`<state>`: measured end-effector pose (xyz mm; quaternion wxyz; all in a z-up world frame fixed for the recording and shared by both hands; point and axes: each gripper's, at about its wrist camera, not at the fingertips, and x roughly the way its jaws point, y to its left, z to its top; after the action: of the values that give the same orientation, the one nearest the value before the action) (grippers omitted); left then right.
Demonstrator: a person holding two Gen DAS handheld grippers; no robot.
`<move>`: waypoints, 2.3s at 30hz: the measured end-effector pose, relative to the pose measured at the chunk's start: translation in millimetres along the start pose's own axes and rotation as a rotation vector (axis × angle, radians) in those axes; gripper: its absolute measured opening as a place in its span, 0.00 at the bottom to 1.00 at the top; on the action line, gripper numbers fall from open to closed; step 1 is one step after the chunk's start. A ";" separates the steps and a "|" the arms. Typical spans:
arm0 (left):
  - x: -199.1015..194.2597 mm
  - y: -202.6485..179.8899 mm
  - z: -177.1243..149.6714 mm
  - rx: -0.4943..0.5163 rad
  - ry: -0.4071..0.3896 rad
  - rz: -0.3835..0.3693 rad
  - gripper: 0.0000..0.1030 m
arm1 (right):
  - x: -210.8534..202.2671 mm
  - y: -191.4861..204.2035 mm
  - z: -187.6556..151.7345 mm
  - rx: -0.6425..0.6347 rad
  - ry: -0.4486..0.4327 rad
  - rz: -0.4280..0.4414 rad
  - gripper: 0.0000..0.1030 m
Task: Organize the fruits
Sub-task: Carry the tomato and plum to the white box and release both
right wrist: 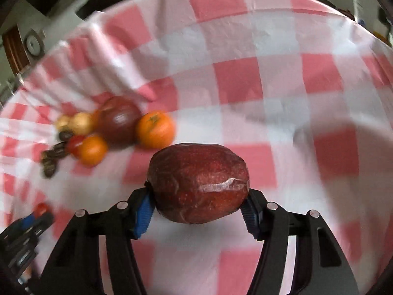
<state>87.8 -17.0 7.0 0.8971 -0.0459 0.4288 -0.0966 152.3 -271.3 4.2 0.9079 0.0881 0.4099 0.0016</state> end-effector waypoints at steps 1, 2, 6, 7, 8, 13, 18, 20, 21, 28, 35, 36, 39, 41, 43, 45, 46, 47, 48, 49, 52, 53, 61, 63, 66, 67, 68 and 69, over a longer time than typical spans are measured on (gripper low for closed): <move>-0.4 0.6 -0.4 -0.002 -0.001 -0.002 0.37 | -6.4 3.5 -6.7 0.007 -0.005 0.012 0.58; -0.5 1.1 -0.4 -0.004 -0.002 -0.005 0.37 | -13.9 5.3 -13.5 0.015 -0.008 0.033 0.58; -2.4 3.5 -1.5 -0.015 -0.009 0.000 0.37 | -40.1 30.4 -61.4 0.048 -0.034 0.103 0.58; -3.8 4.7 -1.8 -0.021 -0.016 0.004 0.37 | -40.6 22.4 -70.4 0.049 -0.033 0.106 0.58; -6.5 5.9 -2.4 -0.024 -0.028 0.016 0.37 | -48.8 20.5 -78.0 0.051 -0.028 0.115 0.58; -32.1 13.9 -3.7 -0.027 -0.131 0.106 0.37 | -71.5 39.1 -100.4 0.019 -0.046 0.152 0.58; -73.8 38.6 -20.8 -0.093 -0.209 0.186 0.37 | -77.8 41.1 -107.7 0.017 -0.064 0.184 0.58; -91.6 49.7 -34.7 -0.124 -0.224 0.211 0.37 | -77.9 41.3 -109.8 0.029 -0.051 0.202 0.58; -103.5 56.8 -45.5 -0.142 -0.226 0.221 0.37 | -79.5 41.8 -111.7 0.035 -0.045 0.207 0.58; -150.9 77.2 -102.0 -0.137 -0.174 0.229 0.37 | -106.5 67.1 -149.1 0.017 -0.001 0.292 0.58; -189.8 89.9 -139.2 -0.107 -0.178 0.251 0.37 | -127.6 97.1 -182.6 -0.045 0.034 0.321 0.58; -193.2 94.2 -146.7 -0.111 -0.170 0.251 0.37 | -130.1 102.9 -187.3 -0.062 0.041 0.325 0.58; -200.7 107.7 -166.5 -0.131 -0.147 0.256 0.37 | -136.9 117.0 -197.4 -0.106 0.047 0.337 0.58; -208.2 118.6 -180.8 -0.140 -0.140 0.277 0.37 | -144.0 132.1 -206.3 -0.156 0.046 0.357 0.58; -216.2 128.1 -191.6 -0.151 -0.139 0.293 0.37 | -150.2 147.4 -214.6 -0.206 0.045 0.376 0.58; -226.9 140.8 -203.6 -0.166 -0.143 0.315 0.37 | -155.1 162.0 -221.5 -0.245 0.046 0.397 0.58; -232.1 147.0 -209.0 -0.173 -0.147 0.329 0.37 | -156.5 167.6 -224.0 -0.261 0.046 0.404 0.58; -235.9 152.4 -212.0 -0.178 -0.151 0.338 0.37 | -158.7 175.6 -227.7 -0.284 0.044 0.409 0.59; -241.8 159.3 -217.2 -0.187 -0.158 0.354 0.37 | -161.1 183.8 -231.1 -0.308 0.042 0.414 0.59; -246.8 165.0 -221.3 -0.192 -0.165 0.367 0.37 | -162.7 189.3 -233.1 -0.323 0.041 0.421 0.59; -259.6 182.7 -234.5 -0.209 -0.188 0.426 0.37 | -168.1 212.2 -244.2 -0.380 0.047 0.457 0.59; -263.2 188.8 -238.9 -0.219 -0.191 0.440 0.37 | -169.5 219.6 -248.1 -0.403 0.049 0.465 0.59; -286.4 245.8 -285.3 -0.330 -0.192 0.541 0.37 | -200.2 292.9 -289.3 -0.634 0.051 0.603 0.59; -294.4 263.9 -300.3 -0.396 -0.182 0.542 0.37 | -209.1 311.4 -303.2 -0.705 0.057 0.640 0.59; -308.5 288.4 -322.2 -0.485 -0.173 0.515 0.37 | -223.1 342.3 -330.4 -0.831 0.070 0.700 0.59; -311.1 292.9 -328.2 -0.488 -0.169 0.533 0.37 | -227.4 353.4 -342.3 -0.877 0.084 0.733 0.59; -312.4 299.4 -337.1 -0.492 -0.157 0.559 0.37 | -229.9 360.9 -351.0 -0.911 0.093 0.750 0.59; -311.4 304.2 -343.2 -0.499 -0.144 0.568 0.37 | -231.4 372.6 -364.6 -0.965 0.108 0.763 0.59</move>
<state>-329.7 346.6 -22.0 0.8772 -0.1490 0.3706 0.2664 -247.0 136.0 0.1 0.7586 -0.1924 0.3479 0.5161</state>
